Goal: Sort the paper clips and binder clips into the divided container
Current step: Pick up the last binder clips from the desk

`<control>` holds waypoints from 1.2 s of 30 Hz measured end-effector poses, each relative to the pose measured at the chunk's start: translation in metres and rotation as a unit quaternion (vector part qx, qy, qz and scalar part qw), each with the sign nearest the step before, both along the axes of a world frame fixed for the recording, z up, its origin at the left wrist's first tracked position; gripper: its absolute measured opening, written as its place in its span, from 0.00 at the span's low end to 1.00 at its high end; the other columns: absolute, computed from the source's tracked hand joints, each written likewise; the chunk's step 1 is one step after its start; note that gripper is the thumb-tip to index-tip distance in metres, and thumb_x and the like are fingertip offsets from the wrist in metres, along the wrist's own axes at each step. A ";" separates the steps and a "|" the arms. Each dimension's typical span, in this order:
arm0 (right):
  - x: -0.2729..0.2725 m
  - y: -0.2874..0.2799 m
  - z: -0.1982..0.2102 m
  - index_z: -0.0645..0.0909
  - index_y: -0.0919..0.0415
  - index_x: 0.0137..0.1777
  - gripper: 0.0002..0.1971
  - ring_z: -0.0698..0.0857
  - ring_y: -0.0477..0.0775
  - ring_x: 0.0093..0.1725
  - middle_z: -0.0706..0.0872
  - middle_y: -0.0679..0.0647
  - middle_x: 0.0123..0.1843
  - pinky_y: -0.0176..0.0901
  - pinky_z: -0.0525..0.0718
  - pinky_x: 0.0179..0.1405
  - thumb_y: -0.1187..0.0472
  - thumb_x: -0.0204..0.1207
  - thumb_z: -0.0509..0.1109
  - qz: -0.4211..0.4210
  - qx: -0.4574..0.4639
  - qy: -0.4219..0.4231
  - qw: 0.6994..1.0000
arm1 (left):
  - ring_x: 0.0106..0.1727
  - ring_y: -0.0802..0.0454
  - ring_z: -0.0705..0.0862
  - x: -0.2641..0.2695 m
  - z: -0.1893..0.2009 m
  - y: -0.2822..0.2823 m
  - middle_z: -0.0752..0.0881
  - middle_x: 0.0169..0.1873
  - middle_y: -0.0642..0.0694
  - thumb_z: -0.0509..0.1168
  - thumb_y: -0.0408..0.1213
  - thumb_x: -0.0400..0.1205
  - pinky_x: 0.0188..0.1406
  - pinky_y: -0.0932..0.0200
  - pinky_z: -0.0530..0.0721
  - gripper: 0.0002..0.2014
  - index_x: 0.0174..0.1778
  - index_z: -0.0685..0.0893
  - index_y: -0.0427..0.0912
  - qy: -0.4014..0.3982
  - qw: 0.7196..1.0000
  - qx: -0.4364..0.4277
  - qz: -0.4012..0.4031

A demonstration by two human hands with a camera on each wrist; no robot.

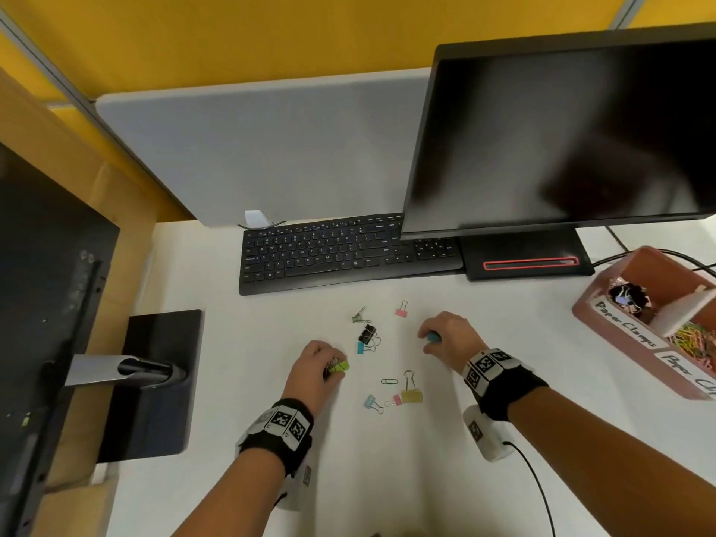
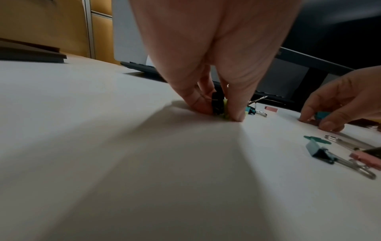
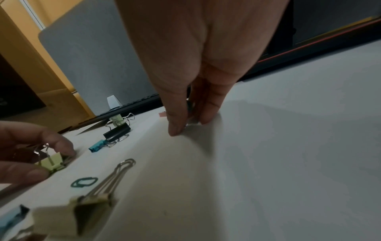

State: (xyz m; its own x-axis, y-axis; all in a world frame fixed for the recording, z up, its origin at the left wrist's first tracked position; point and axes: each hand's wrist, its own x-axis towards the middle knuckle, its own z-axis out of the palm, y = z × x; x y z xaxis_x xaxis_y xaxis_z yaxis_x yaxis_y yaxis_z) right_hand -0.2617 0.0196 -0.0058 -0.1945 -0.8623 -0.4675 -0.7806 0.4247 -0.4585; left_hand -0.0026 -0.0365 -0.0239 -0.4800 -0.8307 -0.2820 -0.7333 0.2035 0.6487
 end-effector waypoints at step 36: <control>-0.019 0.003 0.004 0.83 0.65 0.51 0.07 0.82 0.58 0.42 0.79 0.58 0.51 0.52 0.89 0.47 0.67 0.74 0.70 -0.005 0.014 -0.090 0.996 | 0.46 0.51 0.82 -0.076 0.043 -0.043 0.86 0.49 0.46 0.68 0.32 0.77 0.49 0.62 0.78 0.10 0.52 0.83 0.45 -0.006 1.000 -0.007 0.003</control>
State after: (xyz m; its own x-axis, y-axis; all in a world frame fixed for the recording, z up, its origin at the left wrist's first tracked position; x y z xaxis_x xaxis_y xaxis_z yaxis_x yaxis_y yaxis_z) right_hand -0.2804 0.0224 -0.0014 -0.1139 -0.8465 -0.5201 -0.6832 0.4468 -0.5776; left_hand -0.0785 -0.0794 0.0194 -0.4714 -0.8377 -0.2757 -0.7426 0.2083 0.6365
